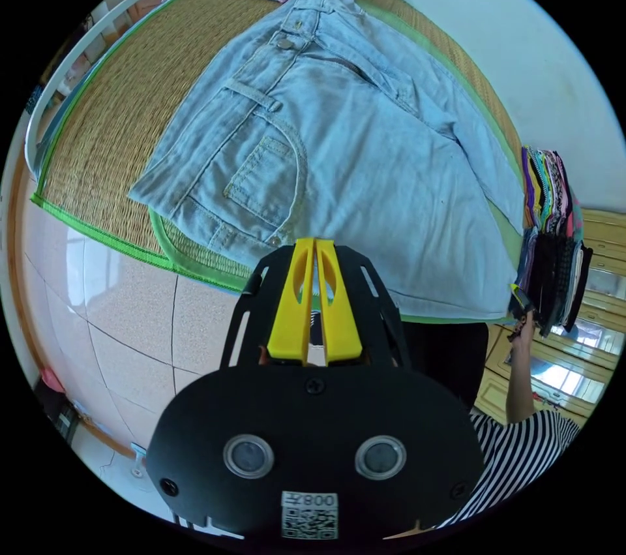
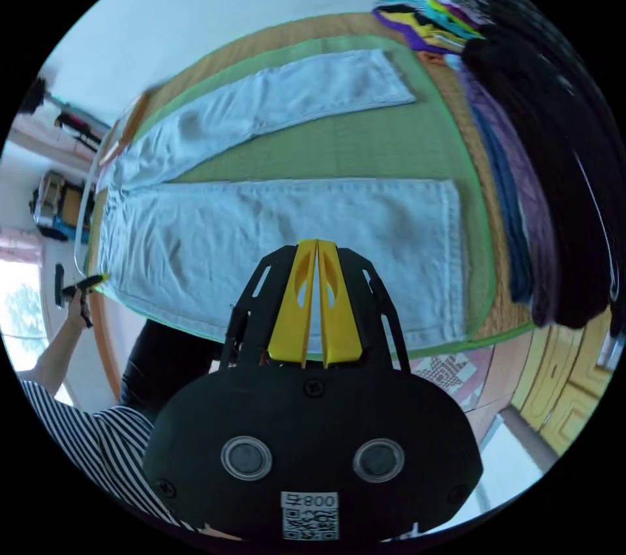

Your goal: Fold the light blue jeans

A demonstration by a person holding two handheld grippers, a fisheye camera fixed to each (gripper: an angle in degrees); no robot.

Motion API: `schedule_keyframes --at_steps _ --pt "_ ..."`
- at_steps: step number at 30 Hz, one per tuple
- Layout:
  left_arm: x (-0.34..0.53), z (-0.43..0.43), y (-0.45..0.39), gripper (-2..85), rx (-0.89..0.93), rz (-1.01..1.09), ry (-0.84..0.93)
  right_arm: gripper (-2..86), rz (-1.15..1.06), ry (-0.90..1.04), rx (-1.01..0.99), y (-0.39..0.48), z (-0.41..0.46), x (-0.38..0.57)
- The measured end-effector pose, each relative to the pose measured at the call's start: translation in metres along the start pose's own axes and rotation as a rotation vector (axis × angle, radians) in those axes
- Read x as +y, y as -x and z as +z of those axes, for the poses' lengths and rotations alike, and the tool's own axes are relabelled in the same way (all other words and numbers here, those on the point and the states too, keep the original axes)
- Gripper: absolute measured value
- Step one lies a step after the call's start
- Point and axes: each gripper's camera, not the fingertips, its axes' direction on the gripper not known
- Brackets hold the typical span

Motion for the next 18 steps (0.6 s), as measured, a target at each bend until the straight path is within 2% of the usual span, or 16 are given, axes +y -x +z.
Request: schedule_keyframes --at_steps 2,8,14,18 --pt "0.004 0.001 0.006 0.1 0.006 0.008 -0.008 0.2 -0.039 0.078 0.018 0.018 0.025 -0.006" --pt "0.021 0.001 0.028 0.0 0.039 0.017 -0.017 0.3 -0.074 0.037 0.074 0.041 0.038 -0.001" --pt "0.025 -0.006 0.040 0.0 0.043 0.013 -0.001 0.2 -0.060 0.087 -0.014 0.041 0.048 -0.013" --pt "0.022 -0.024 0.031 0.1 0.094 0.067 -0.088 0.1 0.011 0.067 -0.120 0.036 0.055 -0.016"
